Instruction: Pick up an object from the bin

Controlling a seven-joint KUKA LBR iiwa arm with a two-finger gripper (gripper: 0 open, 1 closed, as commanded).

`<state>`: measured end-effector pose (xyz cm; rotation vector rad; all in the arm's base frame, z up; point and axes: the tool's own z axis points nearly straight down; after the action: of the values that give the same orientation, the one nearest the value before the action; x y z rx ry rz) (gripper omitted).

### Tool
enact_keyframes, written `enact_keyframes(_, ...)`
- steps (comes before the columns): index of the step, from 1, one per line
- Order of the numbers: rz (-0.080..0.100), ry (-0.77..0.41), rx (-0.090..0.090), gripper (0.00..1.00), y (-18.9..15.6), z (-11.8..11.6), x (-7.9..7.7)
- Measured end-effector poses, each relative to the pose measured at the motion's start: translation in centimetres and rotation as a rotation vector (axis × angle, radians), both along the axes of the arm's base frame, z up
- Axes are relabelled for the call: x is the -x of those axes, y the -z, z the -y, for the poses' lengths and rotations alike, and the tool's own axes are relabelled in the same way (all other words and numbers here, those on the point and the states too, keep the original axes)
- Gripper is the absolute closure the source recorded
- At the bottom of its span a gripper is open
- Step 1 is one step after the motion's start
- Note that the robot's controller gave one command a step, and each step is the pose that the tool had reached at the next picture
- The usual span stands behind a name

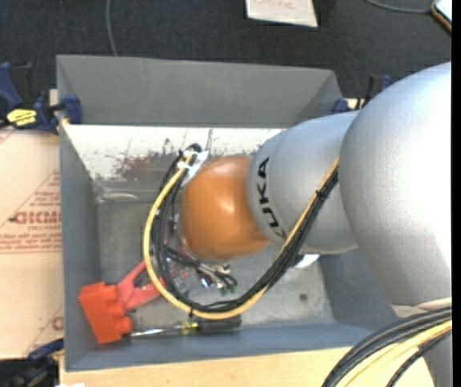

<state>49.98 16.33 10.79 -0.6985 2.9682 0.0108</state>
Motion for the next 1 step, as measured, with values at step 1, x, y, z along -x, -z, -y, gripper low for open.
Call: enact_keyframes(1, -0.003, 0.11, -0.009, 1.0, -5.52, 0.09, -5.06)
